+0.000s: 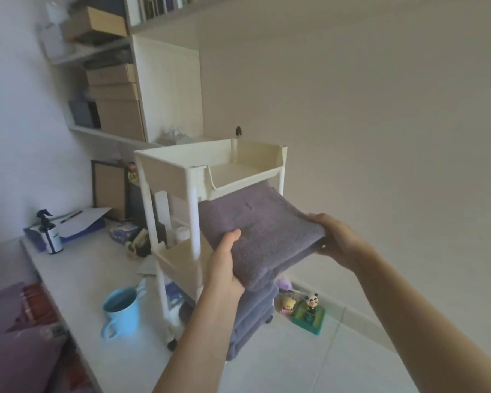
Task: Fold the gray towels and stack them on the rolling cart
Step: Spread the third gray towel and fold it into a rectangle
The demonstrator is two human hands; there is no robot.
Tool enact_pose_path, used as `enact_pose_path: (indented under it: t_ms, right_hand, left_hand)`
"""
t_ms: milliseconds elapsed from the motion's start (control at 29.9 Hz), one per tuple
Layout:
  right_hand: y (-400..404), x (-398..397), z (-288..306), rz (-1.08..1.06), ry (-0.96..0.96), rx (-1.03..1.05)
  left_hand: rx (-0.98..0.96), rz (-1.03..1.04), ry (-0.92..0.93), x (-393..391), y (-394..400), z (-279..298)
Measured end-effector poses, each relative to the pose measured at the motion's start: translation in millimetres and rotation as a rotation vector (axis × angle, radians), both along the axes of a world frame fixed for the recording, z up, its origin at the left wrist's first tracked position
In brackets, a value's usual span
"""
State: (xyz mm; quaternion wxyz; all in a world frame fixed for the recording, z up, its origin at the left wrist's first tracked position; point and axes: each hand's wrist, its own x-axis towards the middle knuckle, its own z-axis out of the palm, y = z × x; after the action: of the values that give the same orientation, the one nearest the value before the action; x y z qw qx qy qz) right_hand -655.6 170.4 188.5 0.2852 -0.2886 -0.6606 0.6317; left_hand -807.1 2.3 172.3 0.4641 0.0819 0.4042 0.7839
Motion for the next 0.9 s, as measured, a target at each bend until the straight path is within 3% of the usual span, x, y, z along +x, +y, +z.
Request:
enact_pose_path:
  t_ms: [268,435,502,635,736,903]
  right_hand:
    - [27.1,-68.5,-8.2,0.01,0.175,0.105]
    - [27.2,-98.7,-24.0,-0.094,0.153,0.181]
    - [28.5,-109.3,-29.4,-0.117,0.171,0.211]
    - [35.4,-127.3,-37.1,-0.112,0.14,0.305]
    - [35.0,-135.6,-38.1,-0.094,0.128,0.32]
    - [35.4,-145.2,-43.5,-0.07,-0.075,0.469]
  left_hand:
    - [-0.085,0.269,0.035,-50.8,52.8,-10.6]
    - [-0.498,0.602,0.334,-79.9,63.9,-33.7]
    - [-0.608,0.632,0.496,-91.1,68.3,-49.4]
    - [-0.572,0.578,0.507,-85.1,61.7,-40.1]
    - [-0.656,0.54,0.574,-73.6,56.1,-24.3]
    - [-0.784,0.441,0.788,-62.4,54.4,-19.3]
